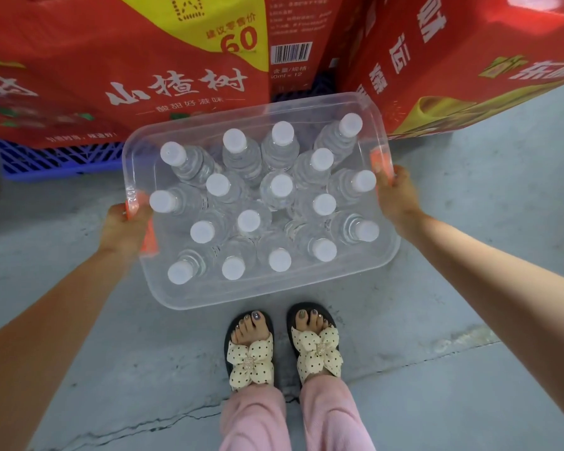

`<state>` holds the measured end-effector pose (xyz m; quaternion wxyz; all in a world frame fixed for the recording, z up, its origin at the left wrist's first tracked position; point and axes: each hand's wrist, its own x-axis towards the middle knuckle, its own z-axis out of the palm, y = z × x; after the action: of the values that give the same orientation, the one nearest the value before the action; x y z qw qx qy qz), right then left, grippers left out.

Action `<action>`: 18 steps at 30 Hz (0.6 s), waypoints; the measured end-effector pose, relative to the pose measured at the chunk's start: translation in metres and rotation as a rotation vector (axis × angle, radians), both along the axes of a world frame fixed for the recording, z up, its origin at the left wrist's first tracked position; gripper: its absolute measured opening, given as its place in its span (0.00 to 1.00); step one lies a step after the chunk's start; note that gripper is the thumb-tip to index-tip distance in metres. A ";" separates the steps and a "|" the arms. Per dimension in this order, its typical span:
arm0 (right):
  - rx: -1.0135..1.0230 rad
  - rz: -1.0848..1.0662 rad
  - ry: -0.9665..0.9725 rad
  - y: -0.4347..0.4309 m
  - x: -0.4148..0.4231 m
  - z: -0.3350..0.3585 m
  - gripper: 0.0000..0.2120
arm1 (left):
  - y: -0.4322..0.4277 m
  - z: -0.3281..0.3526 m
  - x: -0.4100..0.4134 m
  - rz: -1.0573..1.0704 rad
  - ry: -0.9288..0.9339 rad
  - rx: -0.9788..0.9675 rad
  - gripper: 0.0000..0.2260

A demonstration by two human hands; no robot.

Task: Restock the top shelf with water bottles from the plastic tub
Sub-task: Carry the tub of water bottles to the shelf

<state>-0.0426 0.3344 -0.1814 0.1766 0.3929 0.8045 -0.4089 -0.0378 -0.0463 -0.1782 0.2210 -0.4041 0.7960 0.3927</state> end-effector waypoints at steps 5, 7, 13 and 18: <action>0.100 0.068 -0.019 0.007 -0.004 -0.002 0.22 | -0.002 0.006 -0.002 0.091 0.022 0.066 0.07; 0.146 0.084 -0.032 0.008 -0.010 0.004 0.19 | -0.003 0.006 -0.003 0.113 0.032 0.090 0.05; 0.130 0.151 -0.063 0.008 -0.017 0.013 0.12 | 0.002 0.005 -0.003 0.039 0.057 0.038 0.09; 0.146 0.237 -0.102 0.005 -0.020 0.016 0.16 | 0.000 0.010 -0.006 -0.126 -0.027 -0.081 0.15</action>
<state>-0.0629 0.3393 -0.1654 0.2355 0.3274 0.8627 -0.3052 -0.0434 -0.0462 -0.1683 0.2395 -0.3668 0.8321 0.3401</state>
